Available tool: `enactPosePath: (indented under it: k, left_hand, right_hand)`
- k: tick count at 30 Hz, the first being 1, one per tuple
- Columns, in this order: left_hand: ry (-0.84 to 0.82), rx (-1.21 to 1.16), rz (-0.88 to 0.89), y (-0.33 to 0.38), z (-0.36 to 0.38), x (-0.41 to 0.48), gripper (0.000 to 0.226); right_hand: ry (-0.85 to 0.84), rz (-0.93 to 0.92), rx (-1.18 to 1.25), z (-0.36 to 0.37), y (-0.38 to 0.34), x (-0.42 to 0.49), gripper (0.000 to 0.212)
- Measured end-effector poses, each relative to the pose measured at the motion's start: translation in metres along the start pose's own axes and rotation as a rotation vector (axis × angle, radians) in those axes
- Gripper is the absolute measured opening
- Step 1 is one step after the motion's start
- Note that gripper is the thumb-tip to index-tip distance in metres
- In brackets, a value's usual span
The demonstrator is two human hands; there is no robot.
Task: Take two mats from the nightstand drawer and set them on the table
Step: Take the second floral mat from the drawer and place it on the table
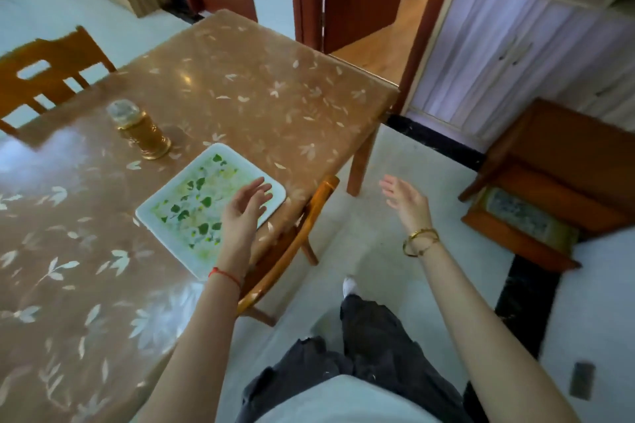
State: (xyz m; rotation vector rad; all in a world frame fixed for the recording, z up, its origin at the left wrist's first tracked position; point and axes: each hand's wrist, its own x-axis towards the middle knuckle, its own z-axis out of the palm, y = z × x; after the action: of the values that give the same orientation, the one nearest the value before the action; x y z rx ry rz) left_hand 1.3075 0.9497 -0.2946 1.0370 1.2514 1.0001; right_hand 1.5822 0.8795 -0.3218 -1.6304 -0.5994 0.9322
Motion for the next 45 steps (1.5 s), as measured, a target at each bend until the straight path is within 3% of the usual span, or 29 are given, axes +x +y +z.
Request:
enactPosePath:
  k: [5, 13, 17, 29, 45]
  left_hand:
    - [-0.176, 0.008, -0.059, -0.001, 0.065, -0.015, 0.035]
    - [-0.48, 0.117, -0.08, -0.016, 0.199, -0.04, 0.022]
    - [-0.577, 0.143, -0.103, -0.03, 0.279, -0.059, 0.031]
    - [-0.705, 0.224, -0.114, -0.057, 0.453, -0.098, 0.026]
    - [-0.755, 0.365, -0.17, -0.099, 0.673, -0.035, 0.028]
  right_hand:
    - [0.204, 0.011, 0.058, -0.068, 0.008, -0.04, 0.035]
    - [0.458, 0.077, 0.143, -0.188, 0.02, -0.079, 0.039]
    - [0.545, 0.102, 0.161, -0.258, 0.029, -0.078, 0.04]
    - [0.628, 0.148, 0.153, -0.428, 0.051, -0.04, 0.036]
    - [0.678, 0.319, 0.176, -0.578, 0.092, 0.111, 0.035]
